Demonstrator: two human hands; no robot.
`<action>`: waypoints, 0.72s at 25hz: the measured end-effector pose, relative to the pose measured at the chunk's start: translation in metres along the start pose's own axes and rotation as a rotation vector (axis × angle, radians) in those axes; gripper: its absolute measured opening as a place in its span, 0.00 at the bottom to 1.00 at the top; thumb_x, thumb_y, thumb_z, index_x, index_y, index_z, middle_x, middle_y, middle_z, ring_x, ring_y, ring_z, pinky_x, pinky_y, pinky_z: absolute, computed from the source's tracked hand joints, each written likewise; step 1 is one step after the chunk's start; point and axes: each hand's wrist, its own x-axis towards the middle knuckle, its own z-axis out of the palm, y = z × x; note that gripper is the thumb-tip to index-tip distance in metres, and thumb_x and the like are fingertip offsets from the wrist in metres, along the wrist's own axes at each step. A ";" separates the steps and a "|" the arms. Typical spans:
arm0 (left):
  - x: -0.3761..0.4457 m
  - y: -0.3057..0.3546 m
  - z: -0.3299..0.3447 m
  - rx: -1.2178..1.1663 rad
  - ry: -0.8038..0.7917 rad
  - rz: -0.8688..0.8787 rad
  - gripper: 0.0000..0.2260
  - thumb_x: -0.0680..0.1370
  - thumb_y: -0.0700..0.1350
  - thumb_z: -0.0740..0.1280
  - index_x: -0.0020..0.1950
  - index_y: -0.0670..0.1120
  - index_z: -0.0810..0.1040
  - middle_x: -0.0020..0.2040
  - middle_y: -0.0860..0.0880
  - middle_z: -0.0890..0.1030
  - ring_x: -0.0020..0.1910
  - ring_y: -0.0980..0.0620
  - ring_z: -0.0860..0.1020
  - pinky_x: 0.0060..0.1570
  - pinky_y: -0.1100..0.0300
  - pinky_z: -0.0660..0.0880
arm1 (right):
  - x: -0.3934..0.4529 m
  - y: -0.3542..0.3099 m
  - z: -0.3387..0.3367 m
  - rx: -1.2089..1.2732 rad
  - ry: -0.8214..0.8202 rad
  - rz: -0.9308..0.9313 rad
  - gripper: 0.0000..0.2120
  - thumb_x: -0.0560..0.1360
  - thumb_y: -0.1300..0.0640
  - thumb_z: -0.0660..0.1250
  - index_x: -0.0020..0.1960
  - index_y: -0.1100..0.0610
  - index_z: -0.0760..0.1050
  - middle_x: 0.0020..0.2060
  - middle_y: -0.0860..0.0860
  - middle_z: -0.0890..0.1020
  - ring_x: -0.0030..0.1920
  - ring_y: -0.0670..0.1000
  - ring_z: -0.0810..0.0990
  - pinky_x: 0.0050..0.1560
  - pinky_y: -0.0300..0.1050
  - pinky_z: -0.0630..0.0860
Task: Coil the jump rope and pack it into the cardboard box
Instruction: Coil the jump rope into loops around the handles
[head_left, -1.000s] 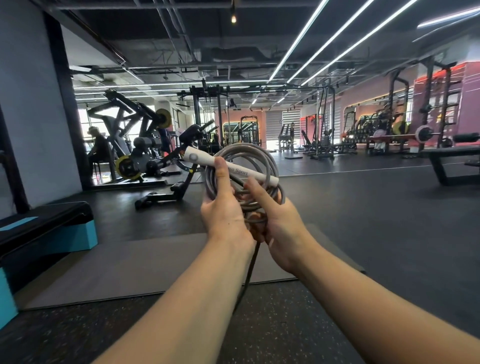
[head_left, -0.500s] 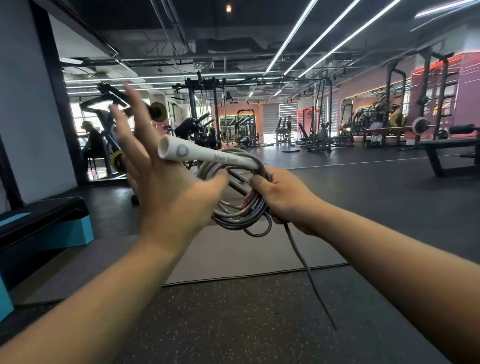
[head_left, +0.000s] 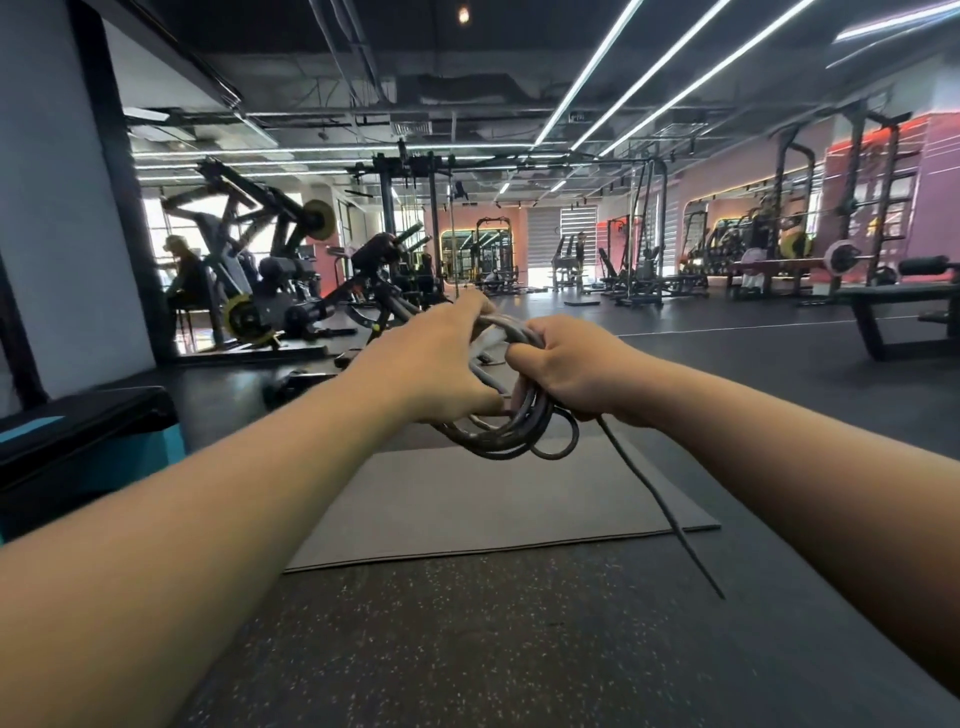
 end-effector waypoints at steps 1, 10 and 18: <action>0.009 -0.003 0.004 -0.037 0.040 0.022 0.26 0.69 0.53 0.77 0.63 0.51 0.72 0.54 0.48 0.80 0.51 0.45 0.78 0.46 0.54 0.75 | -0.002 0.000 -0.001 -0.021 -0.024 -0.003 0.10 0.82 0.57 0.61 0.42 0.56 0.71 0.47 0.68 0.86 0.48 0.68 0.85 0.51 0.61 0.79; 0.016 -0.027 0.008 -0.211 -0.146 0.159 0.09 0.78 0.52 0.70 0.50 0.46 0.80 0.39 0.47 0.81 0.35 0.48 0.79 0.33 0.60 0.77 | -0.015 0.018 -0.018 0.047 -0.177 -0.017 0.20 0.76 0.39 0.70 0.49 0.57 0.83 0.32 0.49 0.75 0.29 0.48 0.67 0.28 0.42 0.63; 0.006 -0.062 0.016 -1.330 0.322 -0.460 0.07 0.82 0.46 0.66 0.49 0.43 0.78 0.34 0.49 0.71 0.27 0.54 0.68 0.28 0.58 0.73 | -0.027 0.067 -0.019 0.710 -0.017 0.121 0.16 0.82 0.46 0.63 0.51 0.58 0.79 0.30 0.49 0.63 0.28 0.47 0.58 0.28 0.40 0.55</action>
